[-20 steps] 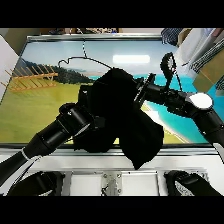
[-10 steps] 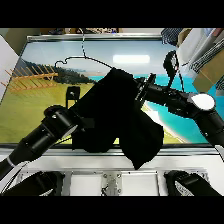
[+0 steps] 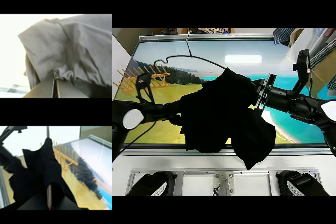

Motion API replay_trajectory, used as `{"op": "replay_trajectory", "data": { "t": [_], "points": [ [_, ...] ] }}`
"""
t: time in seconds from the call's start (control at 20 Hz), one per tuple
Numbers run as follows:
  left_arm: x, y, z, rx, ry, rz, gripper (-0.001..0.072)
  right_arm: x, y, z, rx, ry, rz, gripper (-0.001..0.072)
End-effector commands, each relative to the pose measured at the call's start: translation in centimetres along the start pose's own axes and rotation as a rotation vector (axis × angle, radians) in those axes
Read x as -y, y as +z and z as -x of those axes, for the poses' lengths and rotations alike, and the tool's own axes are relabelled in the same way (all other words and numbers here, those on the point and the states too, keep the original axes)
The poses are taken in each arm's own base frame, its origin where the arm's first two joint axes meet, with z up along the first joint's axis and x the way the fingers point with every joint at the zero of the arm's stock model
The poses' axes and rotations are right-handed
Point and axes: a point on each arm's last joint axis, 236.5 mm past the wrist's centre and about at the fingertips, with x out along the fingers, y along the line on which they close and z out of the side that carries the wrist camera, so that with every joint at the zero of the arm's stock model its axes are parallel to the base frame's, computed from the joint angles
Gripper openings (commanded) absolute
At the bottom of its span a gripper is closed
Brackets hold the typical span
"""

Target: Fold the clothes and pants, and hang the long-sleeved shirts on hangers.

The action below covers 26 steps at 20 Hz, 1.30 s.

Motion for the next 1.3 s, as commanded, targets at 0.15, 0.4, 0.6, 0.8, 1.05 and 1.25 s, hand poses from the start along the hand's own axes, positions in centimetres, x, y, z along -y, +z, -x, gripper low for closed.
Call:
{"op": "replay_trajectory", "data": {
  "t": [0.15,0.4,0.6,0.8,1.05,1.25],
  "points": [
    [-2.5,2.9,0.4,0.062,-0.019,0.028,0.0013,-3.8,-1.4,1.6,-0.101,0.098,-0.004,0.0006],
    [-3.5,3.4,0.5,0.075,-0.002,0.028,0.0013,-4.5,-3.0,2.6,-0.191,0.095,0.006,0.0007],
    [-3.5,3.5,0.5,0.077,-0.004,0.024,0.0014,-4.8,-2.5,3.0,-0.180,0.086,0.029,0.0007],
    [-3.4,3.7,0.5,0.088,-0.007,0.021,0.0013,-4.3,-1.6,3.2,-0.151,0.051,0.043,0.0006],
    [-3.5,3.8,0.5,0.090,-0.004,-0.005,0.0013,-4.2,0.2,3.4,-0.088,0.025,-0.007,0.0006],
    [-3.7,3.4,-1.1,0.041,0.012,-0.002,0.0013,-5.2,1.5,3.8,-0.042,0.044,-0.019,0.0006]
  ]
}}
